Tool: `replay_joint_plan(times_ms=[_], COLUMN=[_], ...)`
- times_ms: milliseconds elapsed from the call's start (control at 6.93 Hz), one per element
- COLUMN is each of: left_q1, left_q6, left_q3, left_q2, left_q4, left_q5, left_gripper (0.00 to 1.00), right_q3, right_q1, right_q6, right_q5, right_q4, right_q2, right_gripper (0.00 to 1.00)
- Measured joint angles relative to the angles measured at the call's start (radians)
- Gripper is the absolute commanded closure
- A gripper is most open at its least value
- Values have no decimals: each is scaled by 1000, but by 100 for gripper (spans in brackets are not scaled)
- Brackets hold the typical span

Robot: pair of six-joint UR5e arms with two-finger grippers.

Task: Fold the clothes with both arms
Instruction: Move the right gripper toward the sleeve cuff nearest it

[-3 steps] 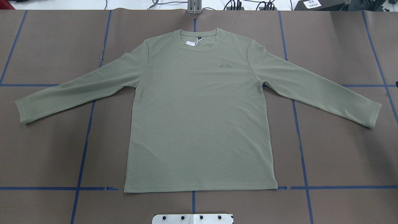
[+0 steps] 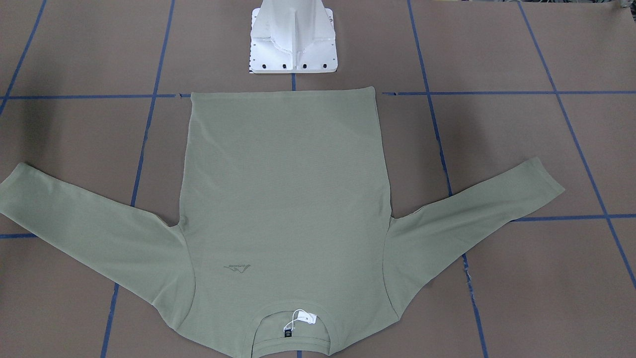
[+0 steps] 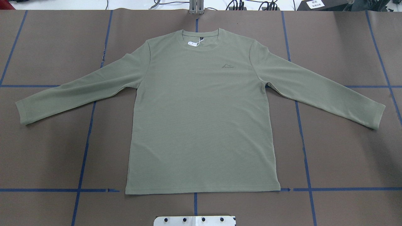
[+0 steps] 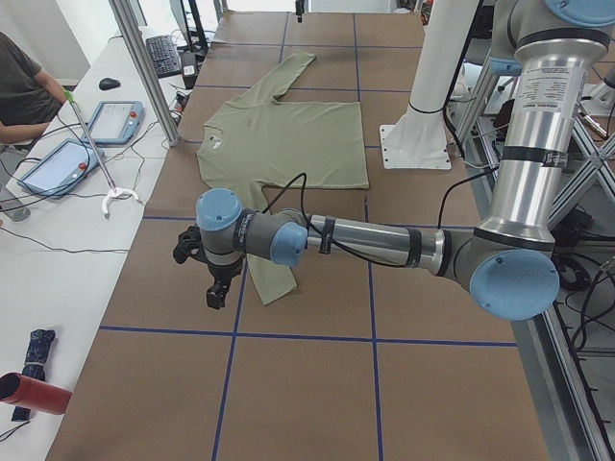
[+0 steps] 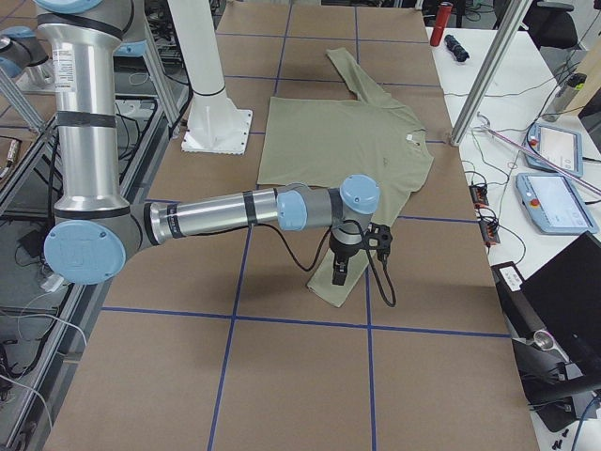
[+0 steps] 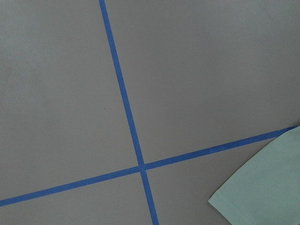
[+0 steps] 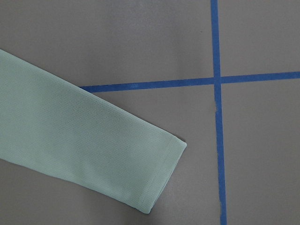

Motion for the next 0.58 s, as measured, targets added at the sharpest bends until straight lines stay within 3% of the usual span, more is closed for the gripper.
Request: replay_joint_plan(times_ms=[433, 577], left_q1=[3, 5], left_q6=[0, 1], left_q3=[-17, -34], left_q2=[15, 27], left_q4=[2, 0], left_q5=[-20, -49], left_gripper=[0, 0], right_q3=[-7, -39], right_q1=[-6, -20], right_q6=[4, 14], right_q5=[14, 19], right_q4=[14, 81], right_q2=[5, 5], right_gripper=[0, 0])
